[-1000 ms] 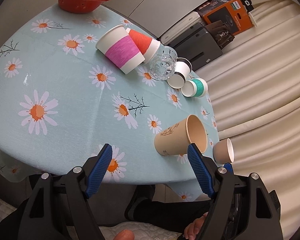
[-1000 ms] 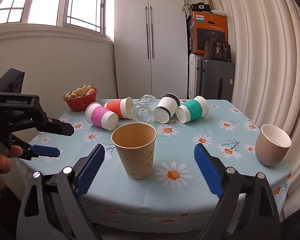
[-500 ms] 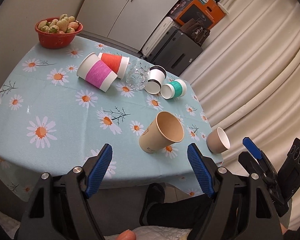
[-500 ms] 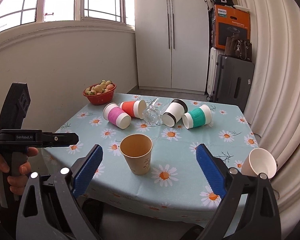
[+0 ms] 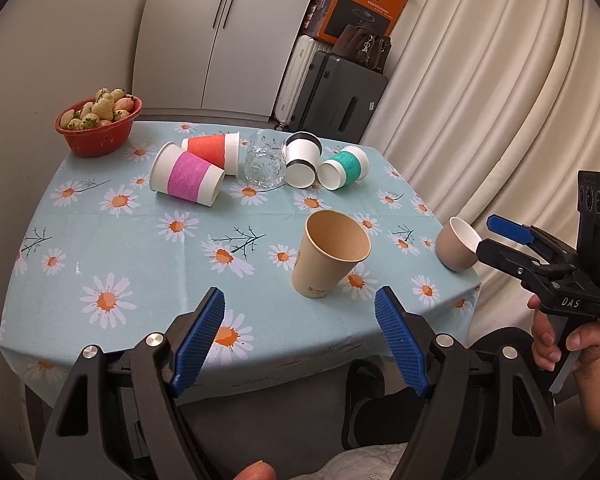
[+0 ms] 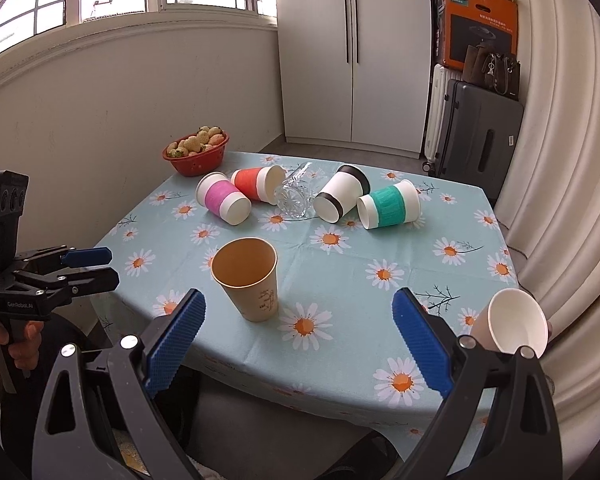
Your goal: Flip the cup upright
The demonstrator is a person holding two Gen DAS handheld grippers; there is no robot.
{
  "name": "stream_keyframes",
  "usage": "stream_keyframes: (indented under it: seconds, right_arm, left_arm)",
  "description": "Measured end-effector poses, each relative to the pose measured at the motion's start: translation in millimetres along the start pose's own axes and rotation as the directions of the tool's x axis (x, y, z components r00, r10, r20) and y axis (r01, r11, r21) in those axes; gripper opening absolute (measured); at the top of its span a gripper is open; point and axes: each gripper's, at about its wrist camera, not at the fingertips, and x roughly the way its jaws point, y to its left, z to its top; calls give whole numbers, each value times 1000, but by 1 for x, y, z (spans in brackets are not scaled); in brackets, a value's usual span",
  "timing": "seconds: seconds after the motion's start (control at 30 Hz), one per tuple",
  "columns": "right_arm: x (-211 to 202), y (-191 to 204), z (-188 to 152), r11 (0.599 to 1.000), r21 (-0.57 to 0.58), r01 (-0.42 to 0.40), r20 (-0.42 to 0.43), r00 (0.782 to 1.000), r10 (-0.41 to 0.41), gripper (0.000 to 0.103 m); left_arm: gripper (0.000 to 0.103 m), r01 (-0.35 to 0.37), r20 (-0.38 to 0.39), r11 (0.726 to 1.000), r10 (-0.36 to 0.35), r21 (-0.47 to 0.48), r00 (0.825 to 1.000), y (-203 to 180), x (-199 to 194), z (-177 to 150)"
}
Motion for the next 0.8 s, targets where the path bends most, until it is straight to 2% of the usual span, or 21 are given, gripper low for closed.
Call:
stream_keyframes:
  seconds: [0.23, 0.4, 0.47, 0.53, 0.7, 0.8]
  right_arm:
    - [9, -1, -13, 999, -27, 19, -10, 1000, -19, 94]
    - [15, -10, -25, 1000, 6, 8, -23, 1000, -8, 94]
    - [19, -14, -29, 999, 34, 1, -45, 999, 1, 94]
    - [20, -17, -29, 998, 58, -13, -44, 999, 15, 94]
    - [22, -16, -31, 998, 64, -25, -45, 999, 28, 94]
    - [24, -12, -31, 998, 48, -35, -50, 998, 38, 94]
  left_arm:
    - [76, -37, -9, 997, 37, 74, 999, -9, 7, -11]
    - [76, -44, -8, 997, 45, 68, 999, -8, 9, -13]
    - [86, -56, 0, 996, 56, 67, 998, -8, 9, -14]
    - [90, -62, 15, 996, 61, 68, 998, -9, 7, -15]
    - [91, -73, 15, 996, 72, 59, 997, -9, 9, -17]
    - [97, -81, 29, 995, 80, 53, 996, -10, 8, -17]
